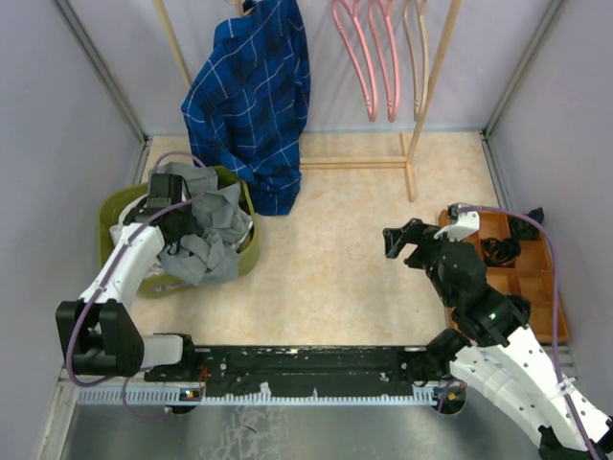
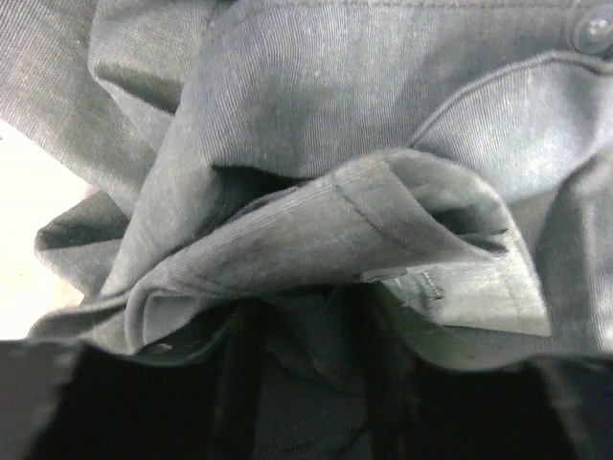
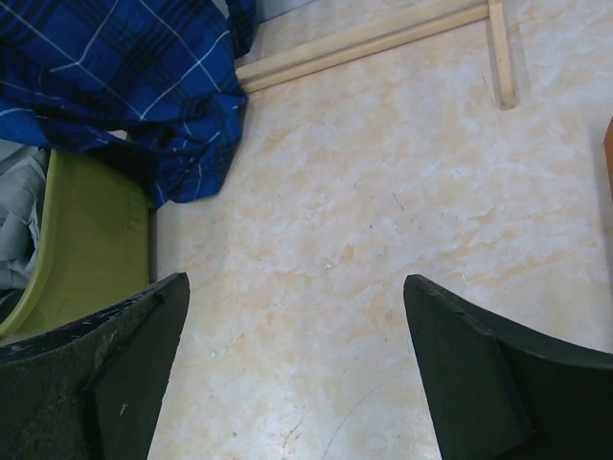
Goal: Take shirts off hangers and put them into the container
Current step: Place the shirt in the bin.
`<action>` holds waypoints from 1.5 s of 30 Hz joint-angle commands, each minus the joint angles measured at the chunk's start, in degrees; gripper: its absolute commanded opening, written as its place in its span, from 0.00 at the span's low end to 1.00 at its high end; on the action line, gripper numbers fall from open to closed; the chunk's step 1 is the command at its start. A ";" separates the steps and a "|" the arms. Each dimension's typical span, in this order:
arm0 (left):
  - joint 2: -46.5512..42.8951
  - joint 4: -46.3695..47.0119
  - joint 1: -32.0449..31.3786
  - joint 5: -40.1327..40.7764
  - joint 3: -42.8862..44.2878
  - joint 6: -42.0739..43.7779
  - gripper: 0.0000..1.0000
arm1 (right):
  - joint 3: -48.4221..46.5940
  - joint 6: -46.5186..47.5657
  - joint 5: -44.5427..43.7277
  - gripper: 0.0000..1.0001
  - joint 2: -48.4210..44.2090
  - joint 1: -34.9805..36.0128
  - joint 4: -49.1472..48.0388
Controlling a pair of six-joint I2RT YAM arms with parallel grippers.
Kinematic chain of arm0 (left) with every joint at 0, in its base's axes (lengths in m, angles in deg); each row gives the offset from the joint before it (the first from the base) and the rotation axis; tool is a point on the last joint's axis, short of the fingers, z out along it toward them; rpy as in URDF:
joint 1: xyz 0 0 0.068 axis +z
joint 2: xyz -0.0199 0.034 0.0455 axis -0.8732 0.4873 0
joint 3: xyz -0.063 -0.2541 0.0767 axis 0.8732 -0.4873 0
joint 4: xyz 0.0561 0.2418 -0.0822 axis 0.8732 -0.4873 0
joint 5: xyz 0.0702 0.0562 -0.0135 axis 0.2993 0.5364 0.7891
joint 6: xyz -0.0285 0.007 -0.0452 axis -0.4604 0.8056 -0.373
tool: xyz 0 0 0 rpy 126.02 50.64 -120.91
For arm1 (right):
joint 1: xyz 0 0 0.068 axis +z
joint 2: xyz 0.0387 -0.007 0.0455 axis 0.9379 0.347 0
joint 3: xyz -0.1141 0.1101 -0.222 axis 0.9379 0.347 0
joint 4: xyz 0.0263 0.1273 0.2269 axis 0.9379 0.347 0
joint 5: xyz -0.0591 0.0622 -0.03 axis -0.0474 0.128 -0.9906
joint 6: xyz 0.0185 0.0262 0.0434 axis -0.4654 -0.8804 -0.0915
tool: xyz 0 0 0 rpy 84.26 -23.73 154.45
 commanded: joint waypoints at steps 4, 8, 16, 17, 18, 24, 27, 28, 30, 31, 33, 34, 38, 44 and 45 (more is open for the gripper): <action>-6.08 -6.04 0.31 -4.07 6.37 0.08 0.67 | -1.49 0.61 -0.65 0.93 0.46 0.16 -2.63; -11.10 -5.78 0.48 -1.25 9.73 -0.29 0.85 | -1.50 0.44 0.57 0.94 1.08 0.16 -3.50; -16.02 -9.11 0.46 -7.68 15.58 -0.36 0.94 | -1.22 1.10 3.03 0.94 1.82 0.16 -5.92; -16.59 -9.15 0.53 -10.53 15.67 -0.28 0.92 | -1.22 0.98 3.11 0.94 2.18 0.17 -5.94; -17.31 -9.18 0.53 -13.22 15.52 -0.49 0.90 | -1.22 0.83 3.14 0.94 2.47 0.16 -5.96; -20.14 -16.32 0.41 -20.20 14.23 -5.67 0.86 | -1.96 0.27 4.27 0.94 4.44 0.16 -5.35; -21.84 -21.01 0.38 -17.97 13.07 -7.42 0.87 | -2.43 0.91 4.42 0.94 5.17 0.18 -5.30; -22.64 -22.18 0.42 -17.58 12.60 -7.65 0.87 | -2.45 1.04 4.42 0.94 5.45 0.17 -5.46; -23.86 -24.24 0.43 -17.73 11.07 -7.45 0.87 | -2.54 1.41 4.67 0.94 6.14 0.16 -6.02; -24.00 -25.38 0.44 -17.89 10.57 -7.69 0.87 | -2.62 1.44 4.79 0.94 6.52 0.16 -6.28; -23.79 -27.49 0.42 -18.78 9.66 -7.11 0.85 | -2.63 1.31 5.54 0.94 7.57 0.16 -7.18; -23.62 -28.27 0.39 -18.28 9.57 -6.91 0.83 | -2.63 1.10 6.00 0.94 7.98 0.18 -7.54; -22.40 -28.41 0.42 -15.56 8.93 -4.70 0.76 | -3.02 0.45 6.80 0.94 9.29 0.18 -7.71; -16.20 -23.80 0.44 -16.71 7.34 -1.10 0.51 | -3.29 0.00 6.17 0.94 8.84 0.20 -5.96; -15.04 -23.16 0.44 -16.91 7.42 -0.44 0.45 | -3.37 0.02 5.80 0.94 8.50 0.18 -5.63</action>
